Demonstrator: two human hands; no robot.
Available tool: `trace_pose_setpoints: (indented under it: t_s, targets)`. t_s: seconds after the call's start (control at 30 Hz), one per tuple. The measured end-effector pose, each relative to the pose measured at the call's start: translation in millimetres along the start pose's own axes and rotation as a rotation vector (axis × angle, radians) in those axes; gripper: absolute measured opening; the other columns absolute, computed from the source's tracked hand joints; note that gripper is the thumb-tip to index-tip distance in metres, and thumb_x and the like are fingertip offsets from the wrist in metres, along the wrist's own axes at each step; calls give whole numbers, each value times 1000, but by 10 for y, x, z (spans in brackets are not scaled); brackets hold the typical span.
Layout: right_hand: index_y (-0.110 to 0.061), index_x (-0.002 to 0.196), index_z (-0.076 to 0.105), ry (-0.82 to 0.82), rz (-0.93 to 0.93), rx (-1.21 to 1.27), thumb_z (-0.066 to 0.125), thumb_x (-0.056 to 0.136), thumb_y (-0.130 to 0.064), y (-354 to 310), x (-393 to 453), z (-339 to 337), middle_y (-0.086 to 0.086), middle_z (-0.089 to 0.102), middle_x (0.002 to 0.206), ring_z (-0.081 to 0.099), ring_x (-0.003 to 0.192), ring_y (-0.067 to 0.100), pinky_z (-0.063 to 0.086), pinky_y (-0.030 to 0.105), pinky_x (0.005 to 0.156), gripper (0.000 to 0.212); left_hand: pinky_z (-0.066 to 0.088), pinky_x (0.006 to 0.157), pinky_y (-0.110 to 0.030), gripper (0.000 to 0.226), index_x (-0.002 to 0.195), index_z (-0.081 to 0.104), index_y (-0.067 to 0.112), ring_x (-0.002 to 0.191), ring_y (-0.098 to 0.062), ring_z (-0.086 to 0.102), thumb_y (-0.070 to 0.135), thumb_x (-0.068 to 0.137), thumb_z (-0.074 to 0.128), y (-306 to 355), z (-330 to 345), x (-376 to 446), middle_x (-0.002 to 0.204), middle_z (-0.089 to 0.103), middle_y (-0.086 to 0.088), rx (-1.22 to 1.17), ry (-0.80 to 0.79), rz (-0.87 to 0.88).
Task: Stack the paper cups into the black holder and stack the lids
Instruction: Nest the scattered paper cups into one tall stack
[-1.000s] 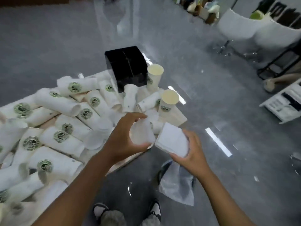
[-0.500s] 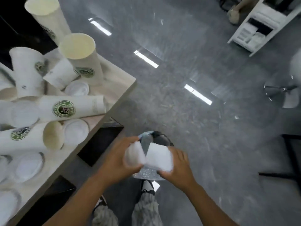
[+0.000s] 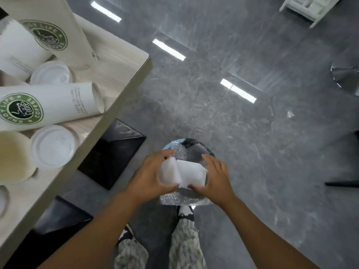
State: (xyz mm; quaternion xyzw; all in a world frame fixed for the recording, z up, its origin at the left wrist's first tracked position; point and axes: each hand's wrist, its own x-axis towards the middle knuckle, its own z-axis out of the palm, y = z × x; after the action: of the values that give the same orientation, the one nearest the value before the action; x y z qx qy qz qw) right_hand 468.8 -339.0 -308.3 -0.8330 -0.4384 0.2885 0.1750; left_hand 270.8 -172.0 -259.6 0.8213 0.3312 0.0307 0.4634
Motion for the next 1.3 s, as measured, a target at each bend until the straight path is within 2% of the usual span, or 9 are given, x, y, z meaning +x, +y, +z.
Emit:
trace_pose_setpoints:
  t_s: [0.3, 0.43, 0.7, 0.8, 0.9, 1.0, 1.13, 1.23, 1.3]
  targets:
    - [-28, 149, 40, 171, 74, 265, 88, 74, -40, -84, -187, -230, -18, 42, 142, 36, 133, 9, 40, 34, 112, 90, 46, 109, -33, 88, 142, 42, 48, 131, -5, 45, 44, 67, 89, 213, 120, 312, 143, 46, 29, 20, 70, 33]
    - [-30, 148, 42, 198, 97, 313, 90, 73, -30, -86, -257, -256, -19, 44, 142, 40, 133, 11, 43, 41, 112, 89, 46, 111, -36, 87, 146, 39, 48, 136, -7, 46, 44, 73, 85, 295, 238, 618, 150, 45, 22, 13, 34, 34]
    - [-46, 144, 33, 198, 52, 299, 90, 75, -31, 65, -189, -325, -50, 24, 136, 42, 134, 13, 45, 43, 109, 91, 54, 88, -32, 83, 146, 42, 41, 110, -18, 61, 44, 74, 83, 222, 525, 1034, 139, 45, 12, 46, 46, 52]
    - [-47, 143, 33, 205, 43, 309, 87, 75, -36, 61, -153, -288, -38, 34, 139, 41, 132, 10, 43, 35, 109, 89, 57, 86, -32, 76, 141, 48, 36, 106, -19, 63, 48, 73, 83, 155, 665, 1026, 138, 43, 6, 79, 47, -19]
    - [-34, 147, 39, 167, 61, 314, 84, 74, -42, 68, -94, -233, -18, 43, 142, 38, 135, 8, 41, 33, 112, 86, 53, 94, -32, 74, 136, 51, 38, 116, -17, 59, 46, 72, 86, 43, 708, 918, 140, 40, 9, 129, -21, -79]
    - [-33, 148, 40, 124, 58, 318, 82, 75, -46, 35, -29, -224, -18, 42, 144, 36, 136, 8, 39, 31, 112, 85, 55, 97, -35, 73, 133, 49, 45, 120, -11, 56, 48, 70, 85, -46, 588, 786, 139, 40, 17, 49, -14, -103]
    - [-33, 147, 44, 112, 35, 353, 84, 79, -39, -130, 66, -315, -17, 44, 144, 37, 137, 8, 41, 37, 113, 79, 48, 98, -21, 66, 131, 54, 41, 121, 2, 54, 35, 75, 89, 5, 248, 666, 131, 47, 17, -74, 61, -63]
    - [-36, 143, 46, 105, -19, 381, 84, 80, -32, -408, 80, -515, -24, 45, 140, 41, 134, 9, 45, 41, 110, 73, 39, 96, -8, 63, 130, 59, 30, 120, 5, 53, 32, 75, 92, 206, -80, 491, 127, 53, 13, -96, 134, -34]
    - [-38, 141, 48, 111, -77, 398, 84, 81, -29, -672, 39, -727, -27, 45, 137, 43, 133, 8, 47, 41, 107, 70, 40, 96, -8, 62, 128, 61, 29, 119, 1, 55, 30, 75, 93, 433, -328, 293, 125, 56, 14, -116, 191, -25]
